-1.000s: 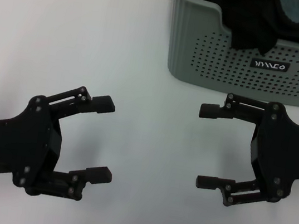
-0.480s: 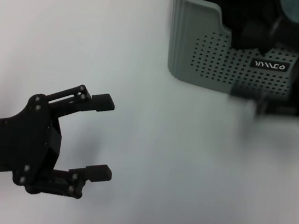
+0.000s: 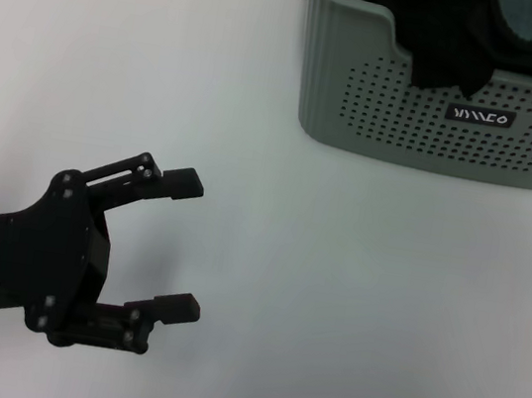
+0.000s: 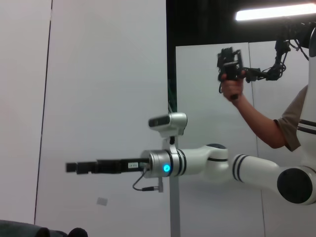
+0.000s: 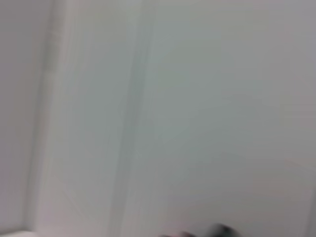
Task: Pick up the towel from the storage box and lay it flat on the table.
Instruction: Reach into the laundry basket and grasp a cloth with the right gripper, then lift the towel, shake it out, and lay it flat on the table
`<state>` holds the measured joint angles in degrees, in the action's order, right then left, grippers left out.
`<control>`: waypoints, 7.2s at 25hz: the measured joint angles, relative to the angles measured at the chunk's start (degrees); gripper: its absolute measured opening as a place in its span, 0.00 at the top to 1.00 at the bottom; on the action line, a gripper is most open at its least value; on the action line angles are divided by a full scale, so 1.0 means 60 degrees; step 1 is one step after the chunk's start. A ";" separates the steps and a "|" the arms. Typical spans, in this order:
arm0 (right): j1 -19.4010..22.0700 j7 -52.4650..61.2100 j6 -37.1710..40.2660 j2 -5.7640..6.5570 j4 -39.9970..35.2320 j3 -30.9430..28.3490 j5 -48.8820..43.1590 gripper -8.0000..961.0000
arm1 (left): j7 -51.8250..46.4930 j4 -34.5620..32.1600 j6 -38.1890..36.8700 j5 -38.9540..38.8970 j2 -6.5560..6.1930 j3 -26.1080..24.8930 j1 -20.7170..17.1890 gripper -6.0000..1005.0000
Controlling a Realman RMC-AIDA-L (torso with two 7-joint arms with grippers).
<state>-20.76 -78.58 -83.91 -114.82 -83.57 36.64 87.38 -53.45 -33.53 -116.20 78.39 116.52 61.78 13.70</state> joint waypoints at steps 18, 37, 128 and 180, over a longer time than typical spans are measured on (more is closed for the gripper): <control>-0.1564 -0.0175 0.2376 0.0514 0.3152 -0.0485 -0.2124 0.13 | 0.0134 0.0081 0.0051 0.0219 0.0009 0.0000 0.0261 0.11; -0.1666 -0.0153 0.2476 0.0489 0.3444 0.0117 -0.2143 0.31 | 0.0134 0.0185 0.0048 0.0153 0.0026 -0.0030 0.0345 0.11; -0.3092 -0.3533 -0.0669 -0.0194 0.3569 0.4426 0.6196 0.99 | 0.4281 0.4253 0.1585 -0.3239 0.0707 -0.0004 0.1505 0.11; -0.3301 -0.4792 0.0722 -0.0227 0.4204 0.6043 0.7225 0.99 | 0.4211 0.4520 0.0821 -0.3488 0.0669 -0.0029 0.1455 0.68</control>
<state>-40.57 -107.33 -79.57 -116.19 -58.35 72.89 130.73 -28.18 -6.42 -111.27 57.47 120.53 61.61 22.43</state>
